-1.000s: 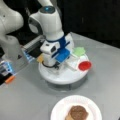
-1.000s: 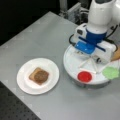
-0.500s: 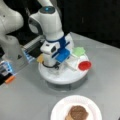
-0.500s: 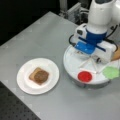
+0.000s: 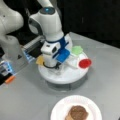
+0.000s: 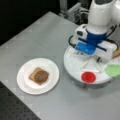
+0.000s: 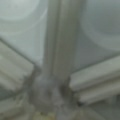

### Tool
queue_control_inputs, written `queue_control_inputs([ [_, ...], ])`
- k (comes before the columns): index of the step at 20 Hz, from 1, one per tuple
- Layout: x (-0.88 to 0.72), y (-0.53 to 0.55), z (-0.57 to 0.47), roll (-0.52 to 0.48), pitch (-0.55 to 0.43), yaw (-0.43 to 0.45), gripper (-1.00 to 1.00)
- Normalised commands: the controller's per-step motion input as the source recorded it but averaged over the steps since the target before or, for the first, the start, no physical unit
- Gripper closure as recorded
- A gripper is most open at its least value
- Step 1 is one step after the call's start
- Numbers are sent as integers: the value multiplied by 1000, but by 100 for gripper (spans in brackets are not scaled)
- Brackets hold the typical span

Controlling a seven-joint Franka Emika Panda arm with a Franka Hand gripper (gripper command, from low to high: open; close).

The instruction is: Ingredient selection for cheeseburger or sandwich

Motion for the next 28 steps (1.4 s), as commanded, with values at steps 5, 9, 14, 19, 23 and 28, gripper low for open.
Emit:
queue_control_inputs([
  [5, -303, 24, -213, -22, -110, 212, -100],
  [9, -347, 48, -209, -25, -96, 260, -100],
  [14, -379, 30, -201, -84, -71, 325, -100],
  [19, -359, 33, -148, -160, -41, 400, -100],
  [23, -294, -32, -161, -107, -33, 378, -100],
  [28, -246, -34, -181, -69, -14, 336, -100],
])
